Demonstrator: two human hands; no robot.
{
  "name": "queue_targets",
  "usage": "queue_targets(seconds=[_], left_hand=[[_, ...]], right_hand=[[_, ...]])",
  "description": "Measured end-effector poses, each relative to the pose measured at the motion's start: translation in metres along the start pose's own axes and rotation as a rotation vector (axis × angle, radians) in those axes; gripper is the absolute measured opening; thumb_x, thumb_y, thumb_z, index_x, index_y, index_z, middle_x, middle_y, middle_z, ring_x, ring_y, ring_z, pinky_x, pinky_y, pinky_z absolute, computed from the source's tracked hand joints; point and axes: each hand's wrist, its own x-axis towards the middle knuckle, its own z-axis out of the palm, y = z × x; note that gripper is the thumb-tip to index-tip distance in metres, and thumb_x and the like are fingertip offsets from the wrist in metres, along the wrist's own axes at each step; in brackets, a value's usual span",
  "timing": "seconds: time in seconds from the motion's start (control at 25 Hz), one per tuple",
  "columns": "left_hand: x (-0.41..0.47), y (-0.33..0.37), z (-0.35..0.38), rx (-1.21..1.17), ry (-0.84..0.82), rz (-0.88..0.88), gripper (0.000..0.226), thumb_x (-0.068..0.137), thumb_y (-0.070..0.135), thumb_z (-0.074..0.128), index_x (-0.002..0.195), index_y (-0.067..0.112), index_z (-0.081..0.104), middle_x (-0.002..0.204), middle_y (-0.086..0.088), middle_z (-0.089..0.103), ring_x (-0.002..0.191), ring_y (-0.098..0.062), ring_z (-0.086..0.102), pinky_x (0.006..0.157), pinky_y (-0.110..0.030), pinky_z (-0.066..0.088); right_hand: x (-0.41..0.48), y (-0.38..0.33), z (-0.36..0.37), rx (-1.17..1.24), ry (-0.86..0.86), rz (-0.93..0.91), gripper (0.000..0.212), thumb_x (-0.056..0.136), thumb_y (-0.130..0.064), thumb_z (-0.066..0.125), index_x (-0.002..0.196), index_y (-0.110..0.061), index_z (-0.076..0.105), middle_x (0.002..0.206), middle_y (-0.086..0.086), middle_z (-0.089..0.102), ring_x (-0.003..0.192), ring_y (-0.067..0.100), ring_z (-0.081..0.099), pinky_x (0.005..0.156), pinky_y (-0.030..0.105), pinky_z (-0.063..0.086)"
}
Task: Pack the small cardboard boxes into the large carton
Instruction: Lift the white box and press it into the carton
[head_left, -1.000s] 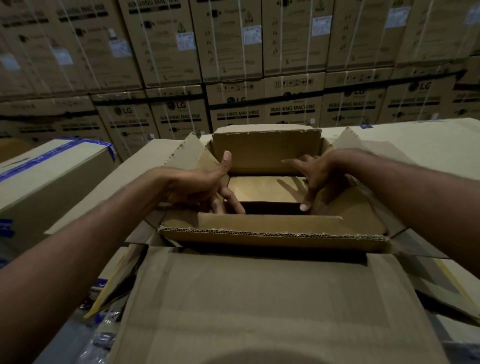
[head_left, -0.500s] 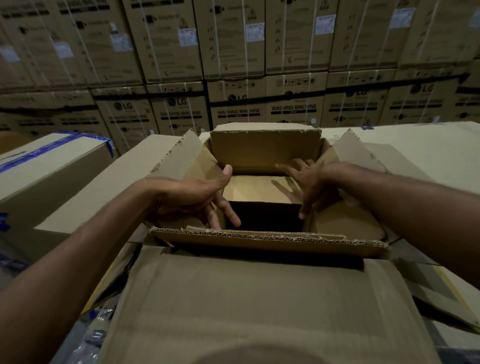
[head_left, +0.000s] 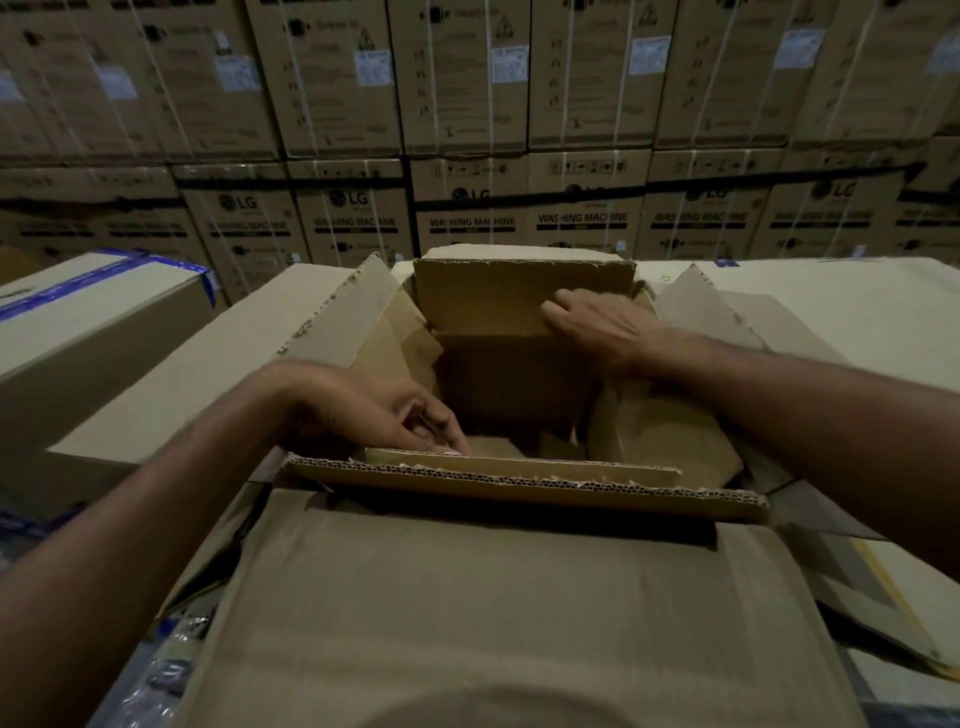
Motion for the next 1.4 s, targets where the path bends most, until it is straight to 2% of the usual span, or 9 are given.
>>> queue_targets(seconds=[0.08, 0.2, 0.28, 0.4, 0.64, 0.72, 0.8, 0.96, 1.4], left_hand=[[0.001, -0.001, 0.001, -0.021, -0.008, -0.009, 0.033, 0.102, 0.011, 0.060, 0.134, 0.018, 0.065, 0.108, 0.002, 0.076, 0.102, -0.012, 0.070, 0.089, -0.026, 0.057], [0.000, -0.002, 0.002, 0.008, -0.008, 0.000, 0.034, 0.102, 0.011, 0.059, 0.134, 0.021, 0.064, 0.111, -0.004, 0.072, 0.103, -0.018, 0.066, 0.097, -0.033, 0.055], [0.000, -0.003, 0.001, 0.000, -0.010, -0.003, 0.034, 0.102, 0.012, 0.059, 0.134, 0.022, 0.064, 0.112, -0.007, 0.070, 0.104, -0.020, 0.065, 0.101, -0.040, 0.053], [0.000, -0.003, 0.001, -0.020, -0.027, 0.000, 0.035, 0.102, 0.013, 0.060, 0.136, 0.023, 0.063, 0.111, -0.008, 0.069, 0.104, -0.022, 0.065, 0.106, -0.045, 0.051], [0.000, -0.002, 0.003, 0.021, -0.035, -0.004, 0.038, 0.103, 0.015, 0.060, 0.138, 0.030, 0.061, 0.130, -0.009, 0.066, 0.119, -0.025, 0.064, 0.101, -0.033, 0.055], [-0.002, -0.002, 0.007, 0.042, -0.053, -0.005, 0.038, 0.102, 0.021, 0.060, 0.139, 0.032, 0.060, 0.133, -0.004, 0.064, 0.122, -0.020, 0.063, 0.104, -0.034, 0.053], [-0.003, -0.002, 0.012, 0.145, -0.058, -0.004, 0.044, 0.100, 0.034, 0.059, 0.144, 0.034, 0.053, 0.137, 0.006, 0.058, 0.126, -0.012, 0.057, 0.108, -0.031, 0.050], [0.002, -0.002, 0.017, 0.262, -0.064, -0.053, 0.071, 0.086, 0.058, 0.053, 0.152, 0.038, 0.039, 0.150, 0.013, 0.045, 0.138, -0.009, 0.042, 0.115, -0.031, 0.038], [0.009, -0.002, 0.016, 0.228, -0.052, -0.072, 0.060, 0.097, 0.045, 0.058, 0.153, 0.039, 0.038, 0.155, 0.015, 0.041, 0.135, -0.004, 0.038, 0.111, -0.028, 0.036]], right_hand=[[0.000, 0.003, -0.005, -0.121, 0.111, -0.020, 0.006, 0.103, -0.010, 0.053, 0.108, -0.013, 0.050, 0.083, 0.001, 0.042, 0.068, 0.013, 0.039, 0.058, 0.027, 0.032], [0.001, -0.001, -0.004, -0.100, 0.068, -0.014, 0.009, 0.107, -0.015, 0.047, 0.099, -0.015, 0.050, 0.071, -0.004, 0.036, 0.057, 0.008, 0.030, 0.050, 0.024, 0.023], [0.004, -0.002, -0.008, -0.021, 0.069, 0.071, 0.008, 0.103, -0.015, 0.053, 0.110, -0.018, 0.056, 0.075, -0.005, 0.044, 0.058, 0.007, 0.033, 0.049, 0.023, 0.024], [0.008, 0.004, -0.012, 0.033, 0.074, 0.196, 0.060, 0.094, -0.016, 0.057, 0.152, -0.024, 0.045, 0.083, -0.002, 0.055, 0.060, 0.010, 0.040, 0.049, 0.025, 0.030], [0.007, 0.009, -0.003, 0.077, -0.027, 0.121, 0.058, 0.096, -0.018, 0.060, 0.147, -0.018, 0.033, 0.113, 0.005, 0.055, 0.076, 0.013, 0.052, 0.060, 0.027, 0.052], [0.015, 0.008, 0.004, 0.061, -0.176, 0.122, 0.091, 0.089, -0.037, 0.074, 0.160, -0.028, 0.018, 0.152, 0.013, 0.037, 0.119, 0.025, 0.053, 0.093, 0.040, 0.056], [0.022, 0.009, 0.012, 0.096, -0.314, 0.210, 0.130, 0.071, -0.058, 0.086, 0.162, -0.044, -0.006, 0.172, 0.006, -0.007, 0.154, 0.039, 0.014, 0.113, 0.065, 0.035], [0.025, 0.020, 0.033, 0.138, -0.426, 0.313, 0.153, 0.057, -0.059, 0.093, 0.155, -0.051, -0.025, 0.162, 0.001, -0.041, 0.155, 0.039, -0.021, 0.119, 0.075, 0.007], [0.034, 0.027, 0.051, 0.088, -0.522, 0.317, 0.154, 0.055, -0.060, 0.093, 0.153, -0.051, -0.026, 0.153, 0.003, -0.054, 0.152, 0.043, -0.025, 0.120, 0.073, -0.001]])
